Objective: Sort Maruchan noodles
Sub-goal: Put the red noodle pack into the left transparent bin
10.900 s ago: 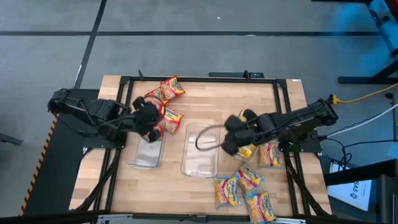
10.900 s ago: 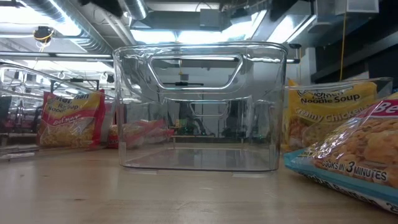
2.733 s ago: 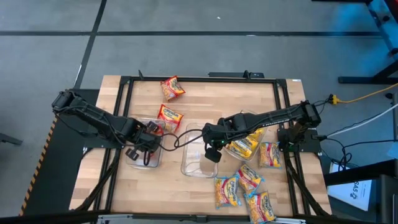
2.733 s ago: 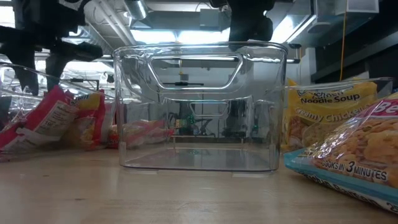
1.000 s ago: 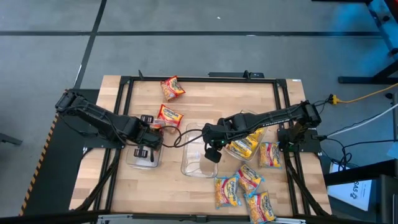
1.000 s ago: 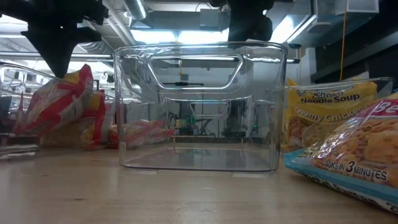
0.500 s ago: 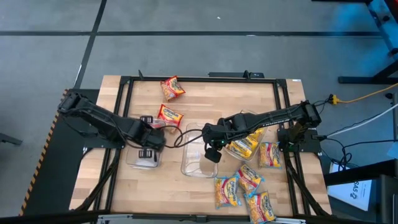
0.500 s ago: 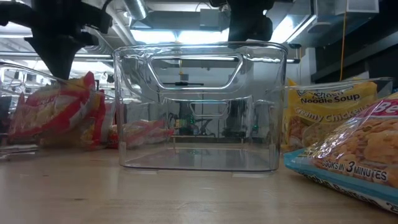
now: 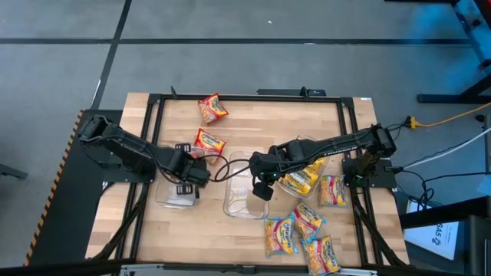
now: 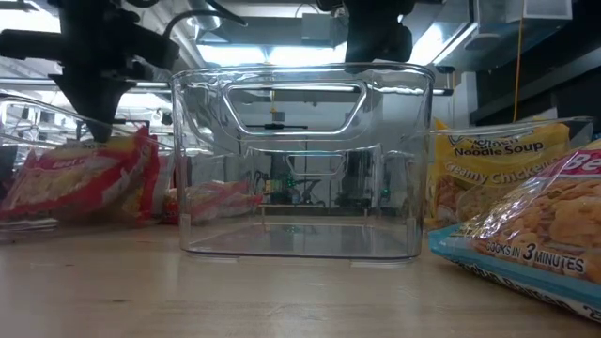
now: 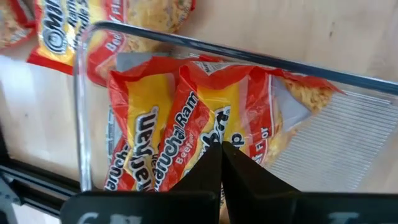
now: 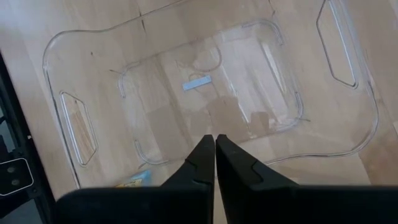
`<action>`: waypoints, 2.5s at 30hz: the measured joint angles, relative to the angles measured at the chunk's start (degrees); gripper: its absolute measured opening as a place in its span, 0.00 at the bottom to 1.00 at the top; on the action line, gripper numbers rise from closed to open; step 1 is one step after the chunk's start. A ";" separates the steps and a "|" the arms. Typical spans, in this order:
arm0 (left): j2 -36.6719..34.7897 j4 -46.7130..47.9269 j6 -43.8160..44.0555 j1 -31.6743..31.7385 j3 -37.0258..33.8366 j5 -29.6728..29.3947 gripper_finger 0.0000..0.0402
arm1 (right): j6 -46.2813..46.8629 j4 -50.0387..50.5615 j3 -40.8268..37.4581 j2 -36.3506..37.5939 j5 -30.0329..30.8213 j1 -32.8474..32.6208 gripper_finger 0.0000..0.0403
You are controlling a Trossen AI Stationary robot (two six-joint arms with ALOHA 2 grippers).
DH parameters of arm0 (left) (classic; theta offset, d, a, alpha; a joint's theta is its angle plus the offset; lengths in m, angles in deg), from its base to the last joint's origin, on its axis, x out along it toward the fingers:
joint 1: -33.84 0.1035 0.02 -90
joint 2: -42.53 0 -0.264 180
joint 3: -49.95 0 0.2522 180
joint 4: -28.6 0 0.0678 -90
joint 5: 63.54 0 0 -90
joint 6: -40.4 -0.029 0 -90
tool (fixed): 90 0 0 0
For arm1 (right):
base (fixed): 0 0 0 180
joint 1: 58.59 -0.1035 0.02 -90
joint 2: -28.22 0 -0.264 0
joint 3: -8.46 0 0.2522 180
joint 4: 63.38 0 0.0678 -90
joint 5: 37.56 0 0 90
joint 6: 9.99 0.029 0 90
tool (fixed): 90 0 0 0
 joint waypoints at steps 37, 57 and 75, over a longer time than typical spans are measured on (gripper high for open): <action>-0.59 11.58 4.60 0.00 0.00 -1.87 0.15 | -0.20 0.02 0.00 0.00 0.00 0.00 0.04; -8.43 -8.61 -26.53 24.69 22.26 -21.26 0.13 | -0.17 -5.50 -0.02 0.00 16.38 2.86 0.04; 11.23 -27.77 -34.51 72.83 17.07 21.26 0.13 | -9.16 -6.01 0.00 0.00 7.23 15.79 0.04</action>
